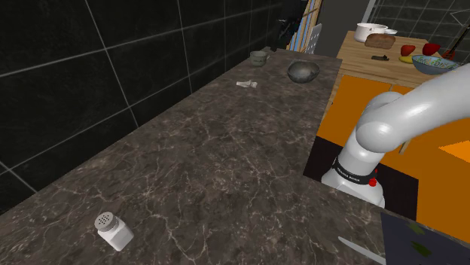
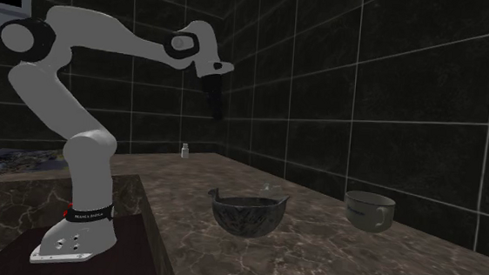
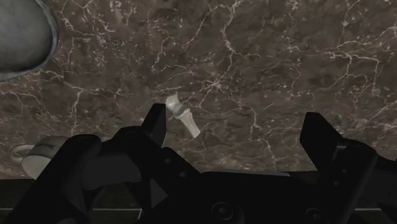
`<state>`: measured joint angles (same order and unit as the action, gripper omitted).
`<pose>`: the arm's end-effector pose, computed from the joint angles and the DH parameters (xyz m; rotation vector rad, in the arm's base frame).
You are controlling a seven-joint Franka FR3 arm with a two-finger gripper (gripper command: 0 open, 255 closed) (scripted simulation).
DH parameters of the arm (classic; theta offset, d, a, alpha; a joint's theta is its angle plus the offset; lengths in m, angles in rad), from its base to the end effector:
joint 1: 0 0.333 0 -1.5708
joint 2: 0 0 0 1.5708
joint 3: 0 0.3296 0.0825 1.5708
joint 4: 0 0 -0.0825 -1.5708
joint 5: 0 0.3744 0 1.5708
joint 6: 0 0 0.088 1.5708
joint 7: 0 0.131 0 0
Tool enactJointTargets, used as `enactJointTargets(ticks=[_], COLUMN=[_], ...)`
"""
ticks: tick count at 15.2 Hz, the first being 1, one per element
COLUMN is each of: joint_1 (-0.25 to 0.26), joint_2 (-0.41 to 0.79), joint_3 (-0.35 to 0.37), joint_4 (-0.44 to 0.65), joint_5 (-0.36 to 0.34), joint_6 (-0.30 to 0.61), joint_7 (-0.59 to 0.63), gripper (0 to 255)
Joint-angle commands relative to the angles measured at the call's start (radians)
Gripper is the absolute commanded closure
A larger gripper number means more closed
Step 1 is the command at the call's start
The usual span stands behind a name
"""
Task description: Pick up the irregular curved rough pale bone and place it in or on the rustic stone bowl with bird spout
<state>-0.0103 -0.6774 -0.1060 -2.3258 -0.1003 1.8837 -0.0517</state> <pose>0.3502 -0.0594 0.5862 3.0717 -0.0451 0.3547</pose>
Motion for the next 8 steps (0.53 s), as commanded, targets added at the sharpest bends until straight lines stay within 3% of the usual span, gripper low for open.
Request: enactJointTargets(ticks=[1, 8], joint_1=[0.001, 0.024], joint_2=[0.041, 0.252], joint_3=[-0.038, -0.154], joint_4=[-0.03, -0.012], joint_5=[-0.01, -0.002], joint_6=[0.072, 0.262], joint_7=[-0.054, -0.231], gripper=[0, 0])
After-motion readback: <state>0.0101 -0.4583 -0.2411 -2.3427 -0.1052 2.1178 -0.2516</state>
